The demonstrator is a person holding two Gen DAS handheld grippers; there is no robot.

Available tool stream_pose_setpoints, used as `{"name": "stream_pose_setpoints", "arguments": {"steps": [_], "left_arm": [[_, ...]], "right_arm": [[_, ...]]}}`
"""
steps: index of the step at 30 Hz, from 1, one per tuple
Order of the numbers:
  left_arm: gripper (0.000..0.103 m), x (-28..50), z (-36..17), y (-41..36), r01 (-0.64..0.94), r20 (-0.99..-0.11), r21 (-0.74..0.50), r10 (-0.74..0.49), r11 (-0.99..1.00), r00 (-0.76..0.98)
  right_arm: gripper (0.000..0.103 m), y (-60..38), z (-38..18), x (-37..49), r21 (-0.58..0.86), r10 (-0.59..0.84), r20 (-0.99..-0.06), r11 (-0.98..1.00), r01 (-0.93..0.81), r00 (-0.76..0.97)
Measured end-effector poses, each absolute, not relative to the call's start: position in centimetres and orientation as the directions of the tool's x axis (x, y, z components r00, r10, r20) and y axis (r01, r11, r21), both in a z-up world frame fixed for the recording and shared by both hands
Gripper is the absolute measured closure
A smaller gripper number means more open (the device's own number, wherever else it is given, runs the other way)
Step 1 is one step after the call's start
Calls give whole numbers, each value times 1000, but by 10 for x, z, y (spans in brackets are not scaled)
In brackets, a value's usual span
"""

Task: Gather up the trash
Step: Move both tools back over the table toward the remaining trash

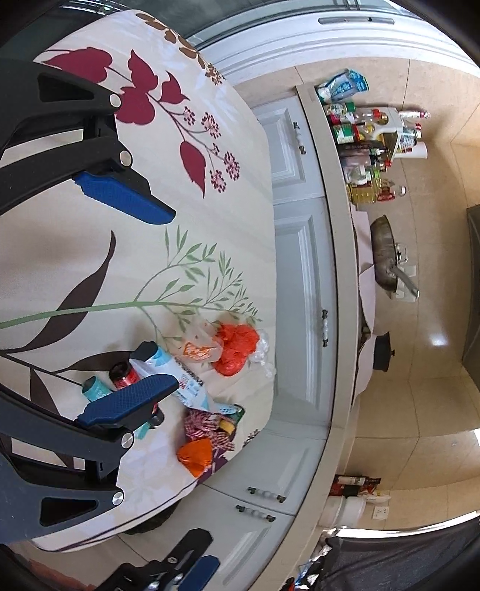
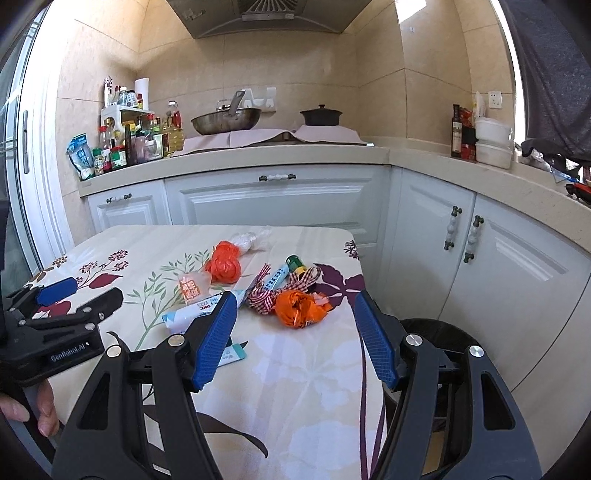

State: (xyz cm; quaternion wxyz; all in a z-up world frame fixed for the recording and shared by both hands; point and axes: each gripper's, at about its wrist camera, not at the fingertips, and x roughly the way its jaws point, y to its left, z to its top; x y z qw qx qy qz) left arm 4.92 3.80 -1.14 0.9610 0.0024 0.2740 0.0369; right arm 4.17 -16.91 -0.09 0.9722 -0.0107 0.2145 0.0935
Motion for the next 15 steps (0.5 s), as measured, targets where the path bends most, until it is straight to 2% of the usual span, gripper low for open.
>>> {"name": "stream_pose_setpoints", "arguments": {"steps": [5,10,15], "left_arm": [[23,53,-26,33,-30,-560,34,44,999,827],[35,55,-40,25,18,-607,39,9,999,795],[36,53,-44,29,9,-623,16,3,1000,783]], "right_arm": [[39,-171,-8,46,26,177,-437,983,-184,882],[39,-172,-12,48,32,181,-448,982,-187,875],[39,-166,-16,48,47,201,-454,978,-202,868]]}}
